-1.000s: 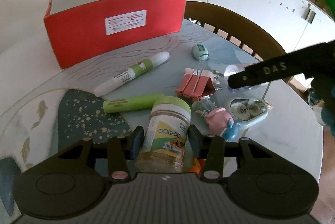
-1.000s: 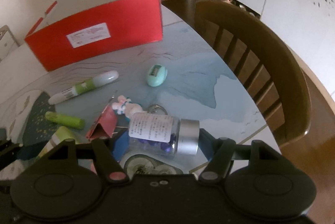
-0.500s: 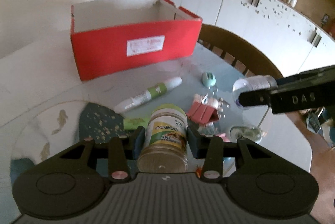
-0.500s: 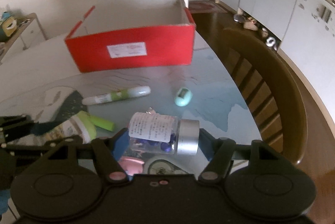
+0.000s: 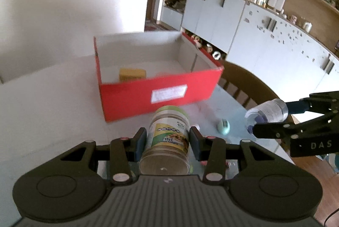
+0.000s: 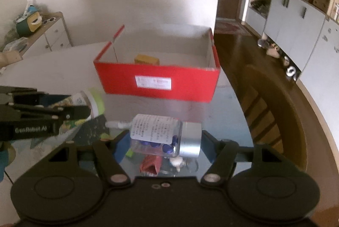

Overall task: Organize rigid objects
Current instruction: 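Carry both jars over the red box with both tools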

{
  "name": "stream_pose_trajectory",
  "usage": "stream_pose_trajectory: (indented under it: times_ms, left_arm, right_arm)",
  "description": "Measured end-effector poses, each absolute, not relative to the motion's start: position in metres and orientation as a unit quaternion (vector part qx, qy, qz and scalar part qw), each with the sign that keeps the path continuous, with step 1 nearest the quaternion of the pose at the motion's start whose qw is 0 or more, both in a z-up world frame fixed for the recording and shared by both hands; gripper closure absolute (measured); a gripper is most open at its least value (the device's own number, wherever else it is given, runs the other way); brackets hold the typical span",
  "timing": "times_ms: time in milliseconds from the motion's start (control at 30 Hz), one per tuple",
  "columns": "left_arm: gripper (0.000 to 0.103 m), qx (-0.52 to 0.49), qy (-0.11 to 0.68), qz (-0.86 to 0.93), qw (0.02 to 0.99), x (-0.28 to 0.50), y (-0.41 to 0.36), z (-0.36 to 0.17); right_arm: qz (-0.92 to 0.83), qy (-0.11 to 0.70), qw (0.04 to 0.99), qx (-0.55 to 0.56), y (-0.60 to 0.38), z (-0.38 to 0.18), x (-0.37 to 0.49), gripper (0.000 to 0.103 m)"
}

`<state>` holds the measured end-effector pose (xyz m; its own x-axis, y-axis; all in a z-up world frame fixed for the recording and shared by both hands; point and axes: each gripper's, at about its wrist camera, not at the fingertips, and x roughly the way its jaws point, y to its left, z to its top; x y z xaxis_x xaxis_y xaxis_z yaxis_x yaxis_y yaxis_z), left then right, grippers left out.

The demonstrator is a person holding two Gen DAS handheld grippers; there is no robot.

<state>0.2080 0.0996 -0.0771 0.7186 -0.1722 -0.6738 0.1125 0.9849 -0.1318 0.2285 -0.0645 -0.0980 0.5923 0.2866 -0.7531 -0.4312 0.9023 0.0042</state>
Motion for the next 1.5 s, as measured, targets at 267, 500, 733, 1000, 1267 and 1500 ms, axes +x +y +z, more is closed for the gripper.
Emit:
stream_pose_trajectory:
  times_ms: [267,500,733,1000,1267,1500]
  left_arm:
    - [0.060,-0.035,0.353,-0.055,0.933,0.242,0.109,-0.055]
    - [0.060,-0.017,0.349,-0.037,0.936,0.276,0.108,-0.048]
    - [0.060,-0.013,0.352,-0.020,0.936,0.319,0.107,-0.048]
    - [0.060,-0.016,0.381,0.005,0.924,0.376,0.102,-0.069]
    - [0.060,-0.022,0.418,0.038,0.907,0.410,0.105,-0.101]
    - [0.060,-0.027,0.444,0.056,0.894,0.423,0.107,-0.124]
  right_arm:
    - [0.223,0.378,0.892,-0.107,-0.057,-0.073,0.264,0.033]
    - [0.242,0.362,0.892,-0.122,-0.048,-0.063,0.297,0.033]
    - [0.256,0.360,0.887,-0.136,-0.040,-0.067,0.336,0.033]
    - [0.266,0.370,0.874,-0.168,-0.021,-0.087,0.392,0.033]
    - [0.270,0.389,0.861,-0.186,0.000,-0.114,0.434,0.033]
    - [0.267,0.413,0.849,-0.192,0.015,-0.140,0.465,0.033]
